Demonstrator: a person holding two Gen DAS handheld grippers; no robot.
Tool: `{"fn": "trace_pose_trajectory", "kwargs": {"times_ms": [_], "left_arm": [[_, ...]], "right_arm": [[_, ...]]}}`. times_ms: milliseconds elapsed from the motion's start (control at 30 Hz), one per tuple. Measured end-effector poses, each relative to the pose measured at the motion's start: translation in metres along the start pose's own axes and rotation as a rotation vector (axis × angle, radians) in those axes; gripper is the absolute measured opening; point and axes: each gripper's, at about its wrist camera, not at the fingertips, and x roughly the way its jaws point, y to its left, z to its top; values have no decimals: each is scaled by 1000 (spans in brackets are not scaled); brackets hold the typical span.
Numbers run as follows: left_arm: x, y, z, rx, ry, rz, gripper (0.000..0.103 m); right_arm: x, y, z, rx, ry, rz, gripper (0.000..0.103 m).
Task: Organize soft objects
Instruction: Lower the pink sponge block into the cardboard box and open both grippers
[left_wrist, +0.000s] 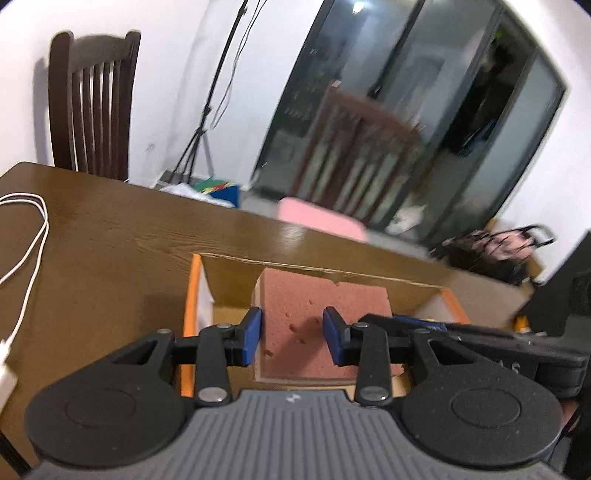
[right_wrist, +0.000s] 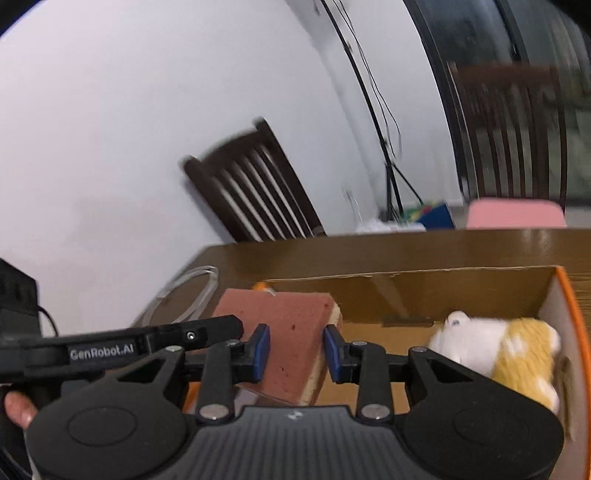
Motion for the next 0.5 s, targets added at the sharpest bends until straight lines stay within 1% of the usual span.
{"fn": "trace_pose_trajectory", "kwargs": {"times_ms": [33,67,133,200,267,300,333,367,400,433,467,500], "left_arm": [[15,1,4,15,14,32,38],[24,2,6,25,25,56,42],[41,0,5,80,50,101,44],[49,1,-2,129,58,113,44],[46,4,-4,116,43,91,45],[43,1,-5,135,13,93,48],[39,-2,-8,165,-4,110,48],[40,-7,-9,184,-14,124,48],[40,-10,-10,199,-23,127,48],[41,-15,-11,222,-31,124,48],[41,-19,-13,245,-32,124,49],[41,-22,-14,260,-35,131,49]], "right_arm": [[17,-7,6,9,21,-7,31],[31,-13,11,15,39,-9,31],[57,-22,13,41,70,-8,32],[75,-29,10,51,74,-23,32],[84,-31,2,49,74,-14,32],[86,-34,-3,62,82,-7,32],[89,-39,-4,96,87,13,33],[88,-41,-8,101,73,16,35],[89,-41,-11,85,69,-7,38],[90,-42,-12,87,71,-9,41],[90,-43,-12,89,66,-6,41],[87,-42,-13,79,51,-21,41]]}}
